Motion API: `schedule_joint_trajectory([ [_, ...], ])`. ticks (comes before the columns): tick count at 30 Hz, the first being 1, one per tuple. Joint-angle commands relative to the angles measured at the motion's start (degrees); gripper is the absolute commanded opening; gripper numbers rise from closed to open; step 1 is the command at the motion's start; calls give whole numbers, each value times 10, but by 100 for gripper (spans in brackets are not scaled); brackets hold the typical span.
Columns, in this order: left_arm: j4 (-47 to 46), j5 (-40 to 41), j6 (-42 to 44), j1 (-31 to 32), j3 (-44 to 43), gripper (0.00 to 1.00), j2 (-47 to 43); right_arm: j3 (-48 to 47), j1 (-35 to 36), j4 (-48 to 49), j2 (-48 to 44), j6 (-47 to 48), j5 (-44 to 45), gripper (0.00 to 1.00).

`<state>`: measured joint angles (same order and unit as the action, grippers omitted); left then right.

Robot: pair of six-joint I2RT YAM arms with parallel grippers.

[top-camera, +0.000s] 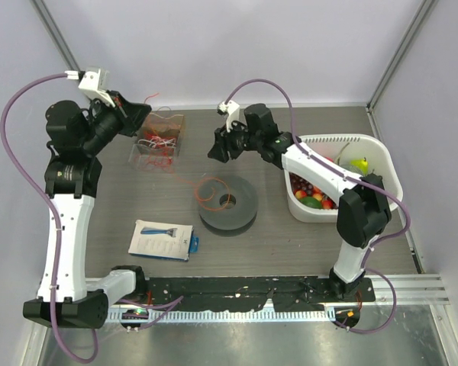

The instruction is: Wrap the cables

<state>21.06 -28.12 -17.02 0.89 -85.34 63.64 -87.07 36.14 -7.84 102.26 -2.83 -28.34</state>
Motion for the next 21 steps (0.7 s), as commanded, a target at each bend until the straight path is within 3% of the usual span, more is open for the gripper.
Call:
schedule_joint_trajectory([
  [1,17,13,20,1,23,0,-5,-23,-18,-54,-7,65,50,52],
  [6,18,0,15,1,25,0,1,-38,-62,-96,-24,77,46,56],
  [11,9,-10,7,1,31,0,3,-36,-70,-144,-49,106,-56,57],
  [15,-1,-13,1,1,33,0,2,19,-48,-145,-52,37,-105,55],
  [21,-2,-13,-4,1,39,0,0,101,18,-84,-59,-21,-82,52],
])
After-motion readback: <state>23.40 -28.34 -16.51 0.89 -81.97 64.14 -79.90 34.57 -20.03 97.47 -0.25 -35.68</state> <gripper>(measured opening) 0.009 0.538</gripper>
